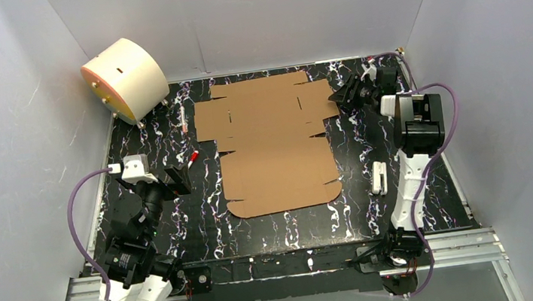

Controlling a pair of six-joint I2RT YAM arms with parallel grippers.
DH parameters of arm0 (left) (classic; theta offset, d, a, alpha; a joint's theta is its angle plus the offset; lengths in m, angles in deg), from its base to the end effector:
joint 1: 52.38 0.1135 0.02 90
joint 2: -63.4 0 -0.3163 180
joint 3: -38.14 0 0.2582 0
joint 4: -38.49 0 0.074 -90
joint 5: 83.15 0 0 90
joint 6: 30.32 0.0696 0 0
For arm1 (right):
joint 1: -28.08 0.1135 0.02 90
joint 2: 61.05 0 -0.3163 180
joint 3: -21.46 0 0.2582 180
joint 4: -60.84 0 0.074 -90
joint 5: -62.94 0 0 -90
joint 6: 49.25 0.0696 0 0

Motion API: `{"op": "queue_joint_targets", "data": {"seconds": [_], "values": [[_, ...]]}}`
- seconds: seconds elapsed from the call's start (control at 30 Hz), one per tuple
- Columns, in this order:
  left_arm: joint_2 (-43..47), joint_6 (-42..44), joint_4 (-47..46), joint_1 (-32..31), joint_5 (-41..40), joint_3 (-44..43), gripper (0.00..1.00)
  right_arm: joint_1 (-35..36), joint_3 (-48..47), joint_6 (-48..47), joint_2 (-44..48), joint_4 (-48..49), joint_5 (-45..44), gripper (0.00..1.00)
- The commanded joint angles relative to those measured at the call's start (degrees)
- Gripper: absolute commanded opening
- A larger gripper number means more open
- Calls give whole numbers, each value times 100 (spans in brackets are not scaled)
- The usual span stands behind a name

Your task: Fold the paper box

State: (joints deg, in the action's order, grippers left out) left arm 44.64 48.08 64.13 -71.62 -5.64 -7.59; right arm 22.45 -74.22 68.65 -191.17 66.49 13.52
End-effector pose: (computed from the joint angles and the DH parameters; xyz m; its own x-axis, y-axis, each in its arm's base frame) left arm 0.0923 -0.0163 0.3356 -0.0022 -0.2072 -0.9783 0.1196 0.9712 -0.2059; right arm 0.5497 -0.0087 0.1483 -0.6542 0.4216 -0.6279 -0.2113 0.6953 0.6870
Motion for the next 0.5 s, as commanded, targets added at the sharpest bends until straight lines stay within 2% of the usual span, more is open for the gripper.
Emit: {"op": "queue_joint_targets", "data": {"seconds": [0.0,0.1,0.27,0.33,0.43,0.47], "values": [[0,69,-132,-18,105,-14,95,1,-64,167,-241,77,366,54],[16,60,-124,-18,132,-18,95,0,1,200,-213,116,502,44],[49,52,-109,-18,157,-21,95,-22,88,317,-25,227,676,20],[65,51,-106,-20,157,-22,95,-42,127,376,94,274,760,15],[88,40,-96,-18,159,-23,95,-118,303,593,308,470,942,1],[88,43,-88,-22,166,-23,95,-145,390,635,400,514,990,0]]}}
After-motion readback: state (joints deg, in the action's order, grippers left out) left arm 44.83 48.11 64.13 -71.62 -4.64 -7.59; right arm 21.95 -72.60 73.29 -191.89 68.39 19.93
